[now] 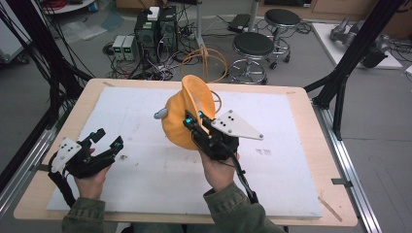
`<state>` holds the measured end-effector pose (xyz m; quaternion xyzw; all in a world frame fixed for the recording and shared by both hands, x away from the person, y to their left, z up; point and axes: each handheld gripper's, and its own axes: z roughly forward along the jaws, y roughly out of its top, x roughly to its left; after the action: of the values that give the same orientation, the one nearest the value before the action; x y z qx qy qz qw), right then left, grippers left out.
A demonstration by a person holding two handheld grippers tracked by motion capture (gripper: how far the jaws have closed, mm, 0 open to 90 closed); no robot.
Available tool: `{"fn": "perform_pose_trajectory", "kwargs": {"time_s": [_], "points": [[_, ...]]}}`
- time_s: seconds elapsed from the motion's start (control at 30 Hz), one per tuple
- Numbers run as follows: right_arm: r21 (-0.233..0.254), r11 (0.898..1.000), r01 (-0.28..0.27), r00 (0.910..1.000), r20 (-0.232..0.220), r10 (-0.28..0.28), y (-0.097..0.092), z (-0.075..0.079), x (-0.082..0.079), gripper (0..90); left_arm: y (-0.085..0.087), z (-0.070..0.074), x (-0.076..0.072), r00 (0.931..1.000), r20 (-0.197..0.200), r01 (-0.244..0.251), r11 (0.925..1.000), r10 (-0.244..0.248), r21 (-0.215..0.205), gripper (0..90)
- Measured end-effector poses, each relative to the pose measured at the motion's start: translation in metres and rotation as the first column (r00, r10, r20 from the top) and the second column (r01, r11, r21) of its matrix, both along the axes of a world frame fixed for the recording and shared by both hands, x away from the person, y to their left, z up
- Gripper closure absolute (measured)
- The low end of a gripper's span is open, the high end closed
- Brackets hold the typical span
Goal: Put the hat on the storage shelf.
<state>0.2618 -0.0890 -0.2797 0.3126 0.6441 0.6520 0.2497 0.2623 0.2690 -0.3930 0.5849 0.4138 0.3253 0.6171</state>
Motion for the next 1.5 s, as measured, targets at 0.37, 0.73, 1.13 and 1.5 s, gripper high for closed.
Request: {"fn": "perform_pose_trajectory", "kwargs": {"time_s": [0.37,0.73,1.13,1.5], "points": [[0.009,1.000,-0.005,1.0000,-0.007,0.005,-0.001,-0.001,0.000,85.8,-0.015,0.022,0.006,0.9913,0.019,0.131,0.9914,-0.130,-0.009,28.7],[0.019,0.999,-0.031,0.9995,-0.010,0.032,0.001,-0.002,-0.004,85.8,-0.052,0.058,0.015,0.9655,0.038,0.254,0.9635,-0.257,0.086,28.7],[0.017,0.998,-0.067,0.9975,-0.018,0.068,0.004,-0.004,-0.010,85.8,-0.071,0.071,0.019,0.9430,0.059,0.321,0.9422,-0.328,0.095,35.0],[0.026,0.994,-0.104,0.9939,-0.035,0.104,0.008,-0.005,-0.012,85.8,-0.076,0.071,0.021,0.9149,0.057,0.397,0.9164,-0.400,0.048,44.7]]}}
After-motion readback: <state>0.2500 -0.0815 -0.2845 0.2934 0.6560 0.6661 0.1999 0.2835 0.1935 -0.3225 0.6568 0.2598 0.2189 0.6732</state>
